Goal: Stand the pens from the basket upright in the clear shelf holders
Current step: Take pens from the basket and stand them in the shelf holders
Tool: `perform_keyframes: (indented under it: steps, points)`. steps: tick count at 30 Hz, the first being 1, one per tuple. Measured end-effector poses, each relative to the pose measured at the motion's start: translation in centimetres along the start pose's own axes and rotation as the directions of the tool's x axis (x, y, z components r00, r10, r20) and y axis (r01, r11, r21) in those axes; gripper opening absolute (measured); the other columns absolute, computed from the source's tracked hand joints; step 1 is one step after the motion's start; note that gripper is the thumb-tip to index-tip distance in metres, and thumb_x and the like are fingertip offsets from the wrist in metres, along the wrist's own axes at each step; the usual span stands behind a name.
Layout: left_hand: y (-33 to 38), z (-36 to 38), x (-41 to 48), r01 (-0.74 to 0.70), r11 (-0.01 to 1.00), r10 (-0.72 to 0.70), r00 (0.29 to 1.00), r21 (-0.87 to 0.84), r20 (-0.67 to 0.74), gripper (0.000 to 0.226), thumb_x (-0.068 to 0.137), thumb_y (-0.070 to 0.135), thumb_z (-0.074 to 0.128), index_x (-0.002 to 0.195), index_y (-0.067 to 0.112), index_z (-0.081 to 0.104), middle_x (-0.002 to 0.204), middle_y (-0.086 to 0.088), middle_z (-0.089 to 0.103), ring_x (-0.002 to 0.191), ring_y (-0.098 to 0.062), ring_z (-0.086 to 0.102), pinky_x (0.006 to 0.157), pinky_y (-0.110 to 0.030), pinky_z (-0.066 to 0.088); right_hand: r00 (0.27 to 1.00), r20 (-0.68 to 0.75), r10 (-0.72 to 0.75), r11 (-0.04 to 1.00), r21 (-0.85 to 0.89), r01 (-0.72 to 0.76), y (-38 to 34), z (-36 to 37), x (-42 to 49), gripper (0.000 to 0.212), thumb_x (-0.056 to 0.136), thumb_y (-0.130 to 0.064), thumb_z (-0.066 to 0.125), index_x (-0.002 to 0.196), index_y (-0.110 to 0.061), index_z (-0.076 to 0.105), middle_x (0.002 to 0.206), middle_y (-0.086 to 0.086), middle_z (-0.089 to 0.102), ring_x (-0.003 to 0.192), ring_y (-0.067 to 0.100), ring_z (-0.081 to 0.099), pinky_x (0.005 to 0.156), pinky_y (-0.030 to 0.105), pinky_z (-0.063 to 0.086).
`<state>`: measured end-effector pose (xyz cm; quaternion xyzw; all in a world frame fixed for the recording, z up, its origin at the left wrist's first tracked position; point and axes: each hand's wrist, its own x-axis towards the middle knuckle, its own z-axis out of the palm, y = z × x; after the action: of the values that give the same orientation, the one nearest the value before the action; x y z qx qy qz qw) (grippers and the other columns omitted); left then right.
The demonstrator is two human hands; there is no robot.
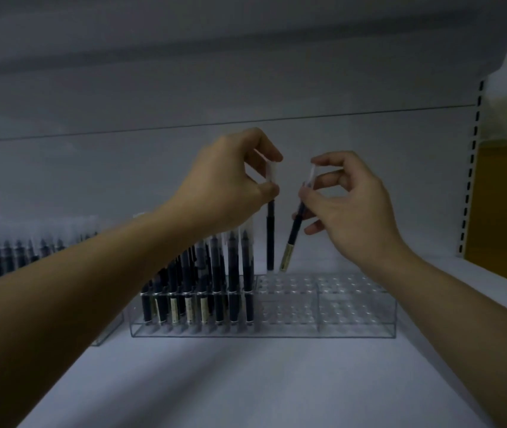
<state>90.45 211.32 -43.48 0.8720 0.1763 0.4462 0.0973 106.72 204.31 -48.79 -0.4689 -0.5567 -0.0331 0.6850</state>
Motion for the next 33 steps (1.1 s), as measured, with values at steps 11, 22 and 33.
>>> perform_keyframes:
  steps: [11,22,33]
  points:
    - [-0.2,0.8,-1.9,-0.062,0.978,0.037,0.991,0.200,0.126,0.023,0.084,0.022,0.072,0.103,0.024,0.060,0.098,0.009,0.066,0.091,-0.007,0.063,0.075,-0.020,0.053,0.986,0.163,-0.044,0.975,-0.209,0.078,-0.5,1.0,-1.5,0.037,0.086,-0.017,0.070,0.111,-0.039,0.053,0.095,-0.014,0.061,0.065,0.010,0.068,0.065,0.035,0.060]
    - [-1.1,0.0,-2.4,-0.012,0.921,-0.032,0.994,0.388,0.106,0.028,0.088,0.041,0.063,0.112,0.027,0.064,0.119,0.010,0.061,0.114,-0.014,0.053,0.105,-0.046,0.038,0.954,0.298,-0.027,0.948,-0.296,0.119,-0.5,1.4,-2.1,0.035,0.086,-0.015,0.071,0.118,-0.027,0.064,0.101,-0.021,0.061,0.089,-0.005,0.061,0.077,0.007,0.048]
    - [-1.1,-1.0,-3.4,-0.167,0.839,0.070,0.977,0.518,0.202,0.052,0.091,0.049,0.052,0.139,0.029,0.047,0.138,0.006,0.053,0.135,-0.016,0.038,0.119,-0.054,0.006,0.946,0.320,-0.049,0.902,-0.392,0.179,-0.6,0.8,-2.0,0.049,0.086,-0.014,0.066,0.131,-0.029,0.056,0.118,-0.014,0.061,0.104,-0.002,0.057,0.087,0.019,0.052]
